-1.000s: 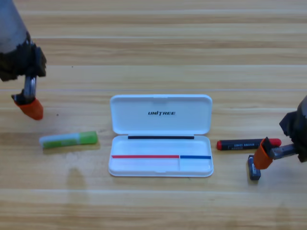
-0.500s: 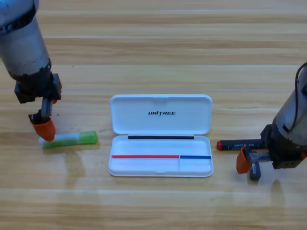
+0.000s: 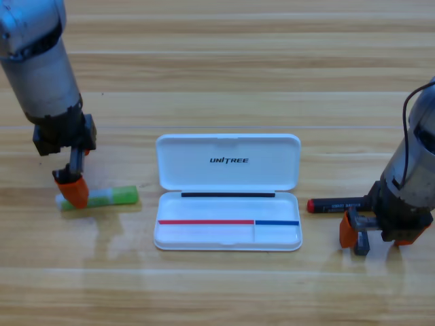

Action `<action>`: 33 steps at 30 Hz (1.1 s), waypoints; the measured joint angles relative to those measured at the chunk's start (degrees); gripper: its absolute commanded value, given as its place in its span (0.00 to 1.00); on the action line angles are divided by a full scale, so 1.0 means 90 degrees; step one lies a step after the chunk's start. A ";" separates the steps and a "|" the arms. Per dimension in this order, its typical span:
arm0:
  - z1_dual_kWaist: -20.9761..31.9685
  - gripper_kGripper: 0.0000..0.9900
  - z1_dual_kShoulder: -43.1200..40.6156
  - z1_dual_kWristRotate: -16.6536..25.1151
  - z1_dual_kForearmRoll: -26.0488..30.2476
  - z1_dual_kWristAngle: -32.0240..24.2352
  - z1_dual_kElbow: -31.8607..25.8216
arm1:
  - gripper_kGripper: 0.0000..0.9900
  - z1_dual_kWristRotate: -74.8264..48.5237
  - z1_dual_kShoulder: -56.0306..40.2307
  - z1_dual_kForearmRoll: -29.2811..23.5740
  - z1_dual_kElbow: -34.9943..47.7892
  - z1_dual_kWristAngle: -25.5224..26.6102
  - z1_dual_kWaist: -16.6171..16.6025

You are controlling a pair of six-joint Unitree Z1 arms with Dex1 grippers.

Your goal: Clean up eraser and pencils

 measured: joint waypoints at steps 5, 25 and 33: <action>0.0011 1.00 0.0252 0.0021 -0.0234 -0.0077 0.0074 | 0.23 0.0027 0.0028 0.0000 -0.0038 0.0227 -0.0035; 0.0040 0.70 0.0586 0.0148 -0.1236 -0.0098 0.0651 | 0.00 -0.4381 -0.0099 0.0907 -0.0272 -0.0555 -0.0020; 0.0041 0.00 0.0508 0.0277 -0.1387 -0.0096 0.0826 | 0.00 -0.8160 -0.0714 0.1654 -0.0711 -0.0029 0.0209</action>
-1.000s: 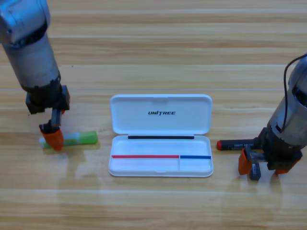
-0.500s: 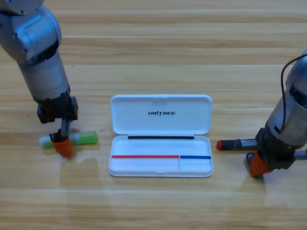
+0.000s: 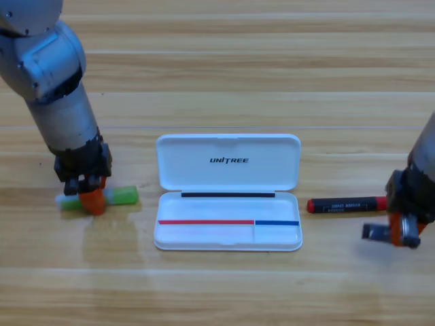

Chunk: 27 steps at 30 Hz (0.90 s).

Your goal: Clean up eraser and pencils

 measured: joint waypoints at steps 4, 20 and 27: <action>0.0001 0.00 -0.0044 0.0024 0.0002 0.0171 0.0049 | 0.00 -0.0569 0.0130 0.0332 -0.0696 0.0271 0.0257; 0.0006 0.00 -0.1495 -0.0063 0.1827 0.0408 -0.0792 | 0.00 -0.0864 0.1473 0.0425 -0.2194 0.0390 0.0588; -0.0080 0.00 -0.1601 -0.0218 0.2023 0.0409 -0.0802 | 0.00 -0.0873 0.1836 0.0429 -0.2649 0.0382 0.0588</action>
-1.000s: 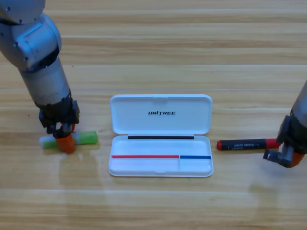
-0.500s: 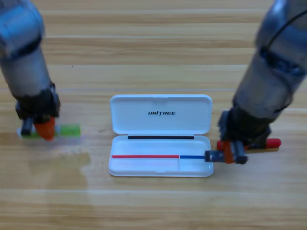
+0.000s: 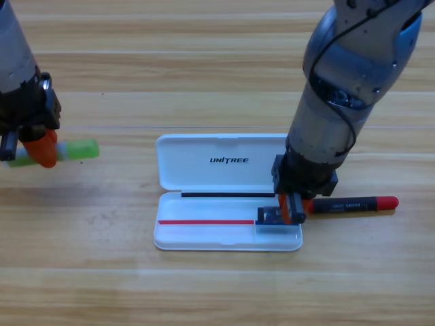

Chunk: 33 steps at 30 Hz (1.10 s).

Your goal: Clean up eraser and pencils

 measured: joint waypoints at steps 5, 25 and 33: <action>-0.0065 0.00 -0.0001 -0.0056 0.0059 0.0000 -0.0001 | 0.00 0.0000 0.0192 0.0000 -0.0096 -0.0009 0.0000; -0.0069 0.00 -0.0001 -0.0068 0.0061 0.0000 -0.0001 | 0.05 0.0000 0.0207 0.0000 -0.0008 -0.0198 0.0000; -0.0071 0.00 0.0000 -0.0076 0.0061 0.0000 -0.0001 | 0.79 0.0000 0.0207 0.0000 0.0011 -0.0060 0.0000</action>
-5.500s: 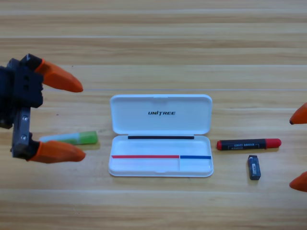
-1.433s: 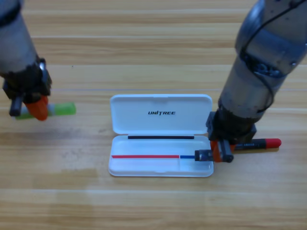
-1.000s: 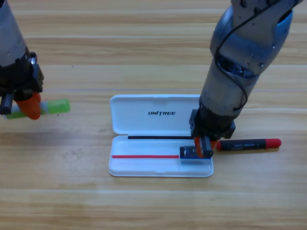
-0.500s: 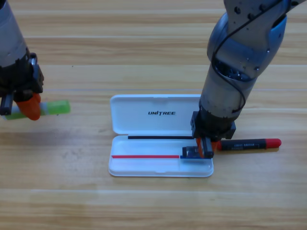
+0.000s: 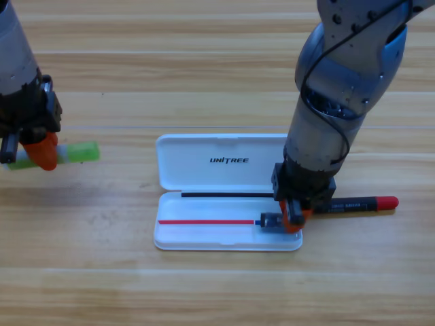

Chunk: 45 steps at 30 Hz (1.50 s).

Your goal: Clean up eraser and pencils

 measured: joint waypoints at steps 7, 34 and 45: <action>-0.0211 0.00 0.0001 -0.0144 0.0098 -0.0001 -0.0063 | 0.97 0.0000 -0.0001 0.0000 0.0000 0.0069 0.0000; -0.2177 0.00 0.1639 -0.0829 0.0462 -0.0316 -0.1756 | 0.99 -0.1492 -0.0433 0.0471 0.0520 -0.0162 -0.1316; -0.2311 0.00 0.2440 -0.0832 0.0434 -0.0329 -0.2226 | 0.83 -0.1663 0.0222 0.0354 0.0167 -0.0162 -0.1379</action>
